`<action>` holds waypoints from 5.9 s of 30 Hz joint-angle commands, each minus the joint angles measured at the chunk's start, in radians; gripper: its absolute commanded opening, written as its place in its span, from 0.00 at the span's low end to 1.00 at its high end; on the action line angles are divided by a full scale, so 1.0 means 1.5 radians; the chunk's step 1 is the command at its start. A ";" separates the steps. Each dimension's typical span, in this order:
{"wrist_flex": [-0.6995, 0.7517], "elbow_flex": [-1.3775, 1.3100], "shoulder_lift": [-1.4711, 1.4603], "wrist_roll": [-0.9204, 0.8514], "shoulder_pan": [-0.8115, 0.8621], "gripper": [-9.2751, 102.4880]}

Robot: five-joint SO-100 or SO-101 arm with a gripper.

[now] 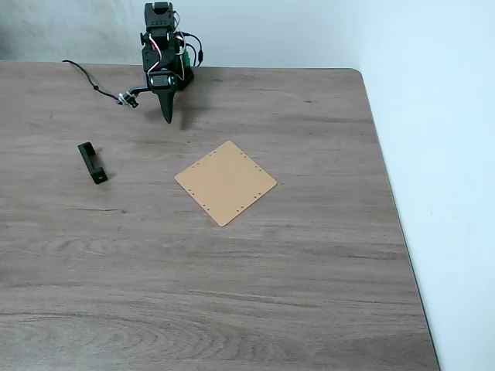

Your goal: Grasp a black block and then place it on the board.

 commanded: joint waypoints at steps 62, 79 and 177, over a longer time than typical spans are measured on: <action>-0.006 -0.073 0.001 -0.143 0.053 0.08; -0.087 -0.360 -0.330 -0.420 0.146 0.09; -0.224 -0.912 -1.339 -1.575 0.481 0.09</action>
